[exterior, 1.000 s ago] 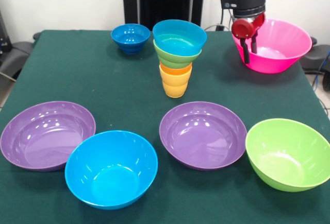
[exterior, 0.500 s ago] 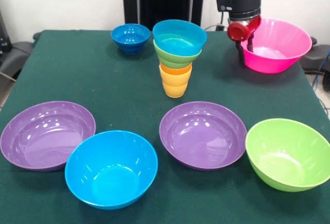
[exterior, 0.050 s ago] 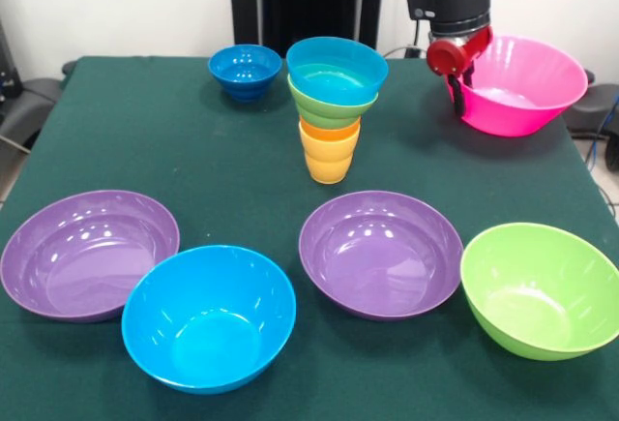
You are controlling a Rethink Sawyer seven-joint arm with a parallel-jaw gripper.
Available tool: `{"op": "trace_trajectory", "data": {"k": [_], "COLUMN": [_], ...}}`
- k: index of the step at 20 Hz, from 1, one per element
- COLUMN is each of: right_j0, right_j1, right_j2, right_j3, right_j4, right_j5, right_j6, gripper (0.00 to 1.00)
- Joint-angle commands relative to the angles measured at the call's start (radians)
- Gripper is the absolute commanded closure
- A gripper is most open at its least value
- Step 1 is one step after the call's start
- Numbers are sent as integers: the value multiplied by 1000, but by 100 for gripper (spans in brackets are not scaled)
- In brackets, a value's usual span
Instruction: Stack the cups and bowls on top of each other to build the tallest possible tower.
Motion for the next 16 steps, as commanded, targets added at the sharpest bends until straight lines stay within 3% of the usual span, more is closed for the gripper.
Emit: {"op": "trace_trajectory", "data": {"k": [1, 7, 16], "right_j0": [-31, -23, -74], "right_j1": [8, -37, -162], "right_j2": [65, 84, 188], "right_j3": [-46, -39, -21], "right_j4": [6, 31, 118], "right_j5": [81, 123, 260], "right_j6": [135, 186, 244], "gripper": [100, 100, 100]}}
